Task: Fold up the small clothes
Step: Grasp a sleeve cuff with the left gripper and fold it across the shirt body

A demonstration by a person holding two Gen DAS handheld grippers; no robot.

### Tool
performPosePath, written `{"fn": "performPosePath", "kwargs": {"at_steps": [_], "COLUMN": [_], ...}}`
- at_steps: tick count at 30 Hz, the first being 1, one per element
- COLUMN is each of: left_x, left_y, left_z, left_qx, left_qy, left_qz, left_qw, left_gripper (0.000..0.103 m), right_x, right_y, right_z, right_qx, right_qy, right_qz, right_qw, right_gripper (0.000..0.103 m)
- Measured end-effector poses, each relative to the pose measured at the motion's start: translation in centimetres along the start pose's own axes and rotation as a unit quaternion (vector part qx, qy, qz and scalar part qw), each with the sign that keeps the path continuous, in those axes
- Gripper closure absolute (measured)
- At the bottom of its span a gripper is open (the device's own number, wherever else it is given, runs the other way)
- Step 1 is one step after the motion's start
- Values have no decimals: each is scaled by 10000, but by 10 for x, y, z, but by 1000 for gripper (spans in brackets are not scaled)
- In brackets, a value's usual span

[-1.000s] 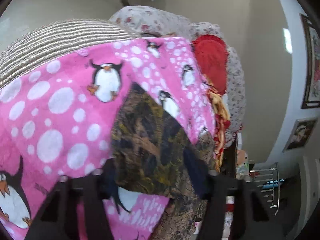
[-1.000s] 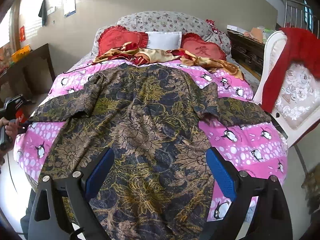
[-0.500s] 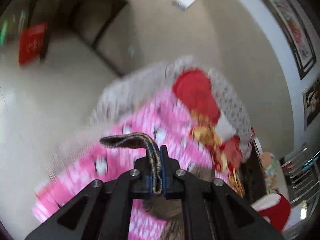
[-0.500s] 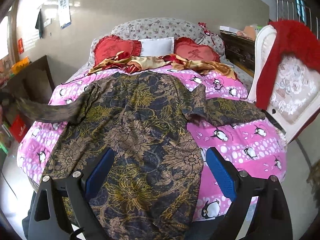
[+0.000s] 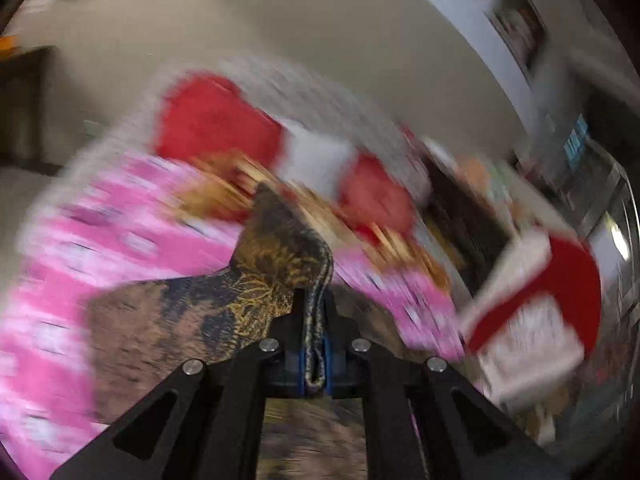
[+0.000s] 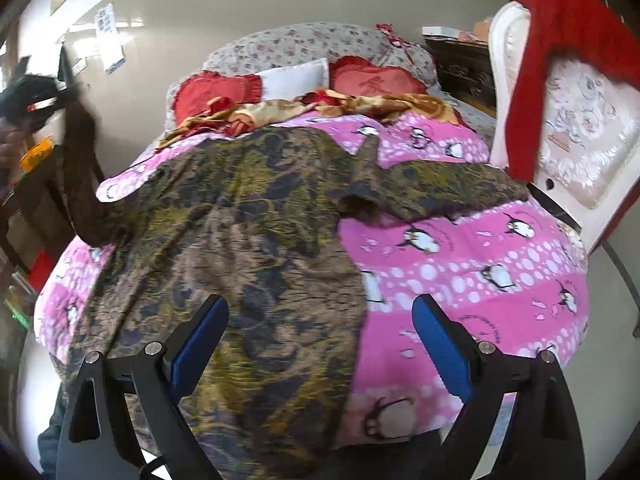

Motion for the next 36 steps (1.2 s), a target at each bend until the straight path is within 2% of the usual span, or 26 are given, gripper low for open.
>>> {"fn": "performPosePath", "kwargs": {"at_steps": [4,6,8,12,13,14,15,16,19,22,25,27,29,30,31,32,34,36], "left_x": [-58,-86,-101,-119,-123,-126,-129,-131,-133,-130,-122,-115,-107,-102,-95,-88,-75,-67], "left_y": [-74,-99,-107,-114,-118,-121,-123,-122,-119,-86,-22,37,86,104,121,132,144,151], "left_z": [-127,-177,-207,-238,-242,-245,-246,-246,-220,-164,-108,-76,-60,-56,-54,-54,-60,-75], "left_qx": [-127,-152,-163,-557,-694,-791,-819,-813,-1032,-1003,-395,369,859,995,1040,1017,868,809], "left_qy": [748,1028,1126,1361,1401,1476,1553,1642,1612,1239,688,322,218,217,204,157,136,168], "left_qz": [-495,-648,-672,-381,-381,-429,-497,-579,-664,-713,-504,-178,222,425,589,690,823,815], "left_qw": [9959,9925,9912,9884,9870,9849,9832,9814,9793,9846,9956,9986,9958,9939,9926,9923,9927,9932], "left_gripper": [97,97,97,97,92,81,74,63,58,46,43,43,45,48,62,77,83,83], "right_x": [0,-2,-6,-11,-11,-9,-7,-2,26,69,110,128,142,148,152,155,158,156], "right_y": [-31,-48,-64,-90,-93,-96,-98,-97,-88,-65,-30,-8,16,28,41,49,61,62], "right_z": [-3,-7,-12,-26,-28,-33,-34,-37,-33,-23,-37,-59,-88,-104,-121,-135,-162,-190], "right_qx": [-237,-384,-526,-765,-786,-803,-802,-807,-868,-817,-429,-111,85,124,293,467,573,231], "right_qy": [33,123,238,466,499,559,584,611,423,-43,-397,-382,-341,-224,-35,115,276,485], "right_qz": [-165,-277,-380,-583,-620,-684,-704,-710,-502,-177,223,387,632,749,833,856,874,868], "right_qw": [9996,9988,9976,9943,9937,9929,9926,9923,9941,9965,9980,9985,9974,9969,9961,9952,9941,9948], "right_gripper": [18,18,18,18,18,19,20,22,22,22,23,30,47,69,85,89,93,93]}}
Point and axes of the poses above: each gripper's, at about its wrist camera, not at the fingertips, and z roughly against the way its jaws point, y to its left, x to its top, the point moved 2 cm from there along -z, roughly the way its jaws point, and after that the axes turned 10 degrees about y, right-handed, at the moved point
